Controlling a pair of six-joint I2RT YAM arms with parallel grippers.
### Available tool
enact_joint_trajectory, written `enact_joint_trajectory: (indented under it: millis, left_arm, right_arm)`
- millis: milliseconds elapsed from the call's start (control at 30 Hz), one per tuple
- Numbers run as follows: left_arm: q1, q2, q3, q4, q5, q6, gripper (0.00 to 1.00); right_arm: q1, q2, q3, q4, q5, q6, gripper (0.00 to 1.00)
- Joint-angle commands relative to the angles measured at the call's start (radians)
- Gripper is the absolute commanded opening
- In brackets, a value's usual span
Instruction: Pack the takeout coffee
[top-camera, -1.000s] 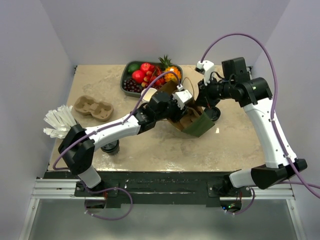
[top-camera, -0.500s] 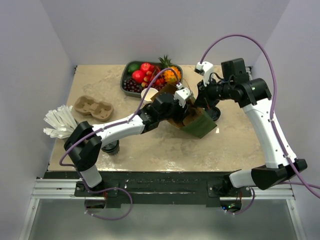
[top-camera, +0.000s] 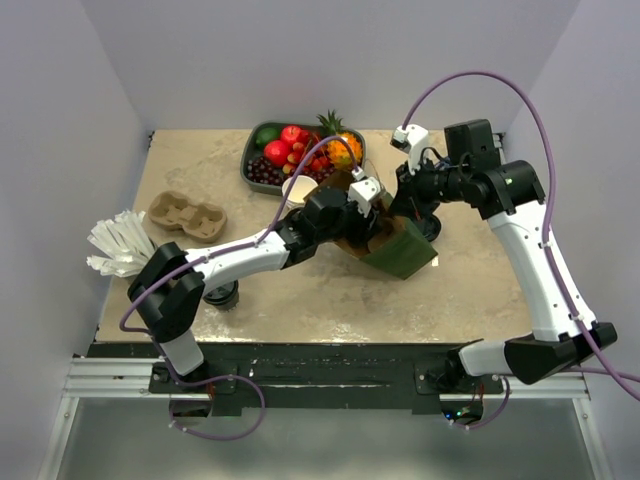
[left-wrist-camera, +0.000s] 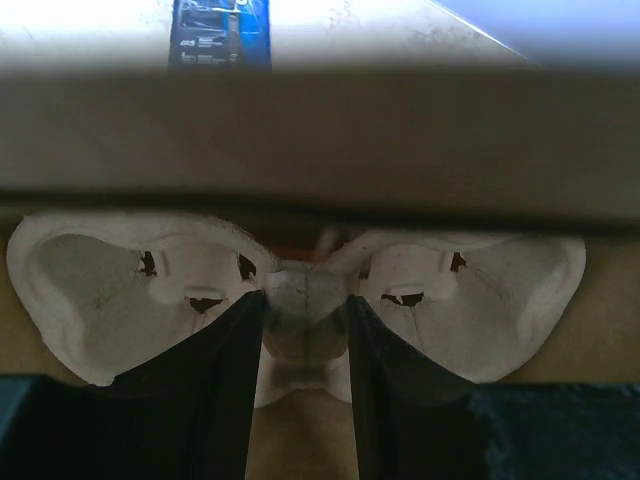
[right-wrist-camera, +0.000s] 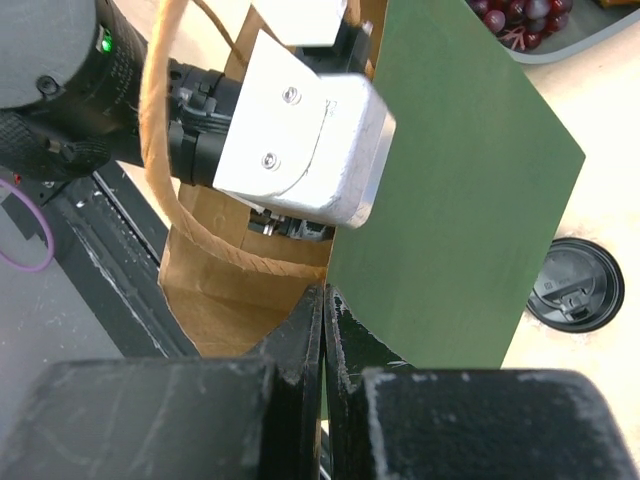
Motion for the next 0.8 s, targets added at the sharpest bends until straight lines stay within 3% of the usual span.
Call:
enact_joint_trajectory:
  millis: [0,200,500,767]
  left_arm:
    - [0.000,-0.045,-0.044,0.106,0.057,0.001,0.00]
    - [0.000,-0.052,-0.054,0.111,0.066,0.007,0.00]
    - [0.000,-0.071,-0.064,0.120,0.075,0.020,0.00]
    - [0.000,-0.043,-0.063,0.132,0.052,0.032,0.00]
  right_arm:
    - [-0.001,-0.012,0.004,0.041,0.018,0.017,0.00]
    - [-0.001,-0.003,0.019,0.044,0.040,0.014,0.00]
    - [0.000,0.002,0.028,0.070,0.218,0.031,0.00]
    - [-0.001,-0.006,0.030,0.097,0.205,0.042,0.00]
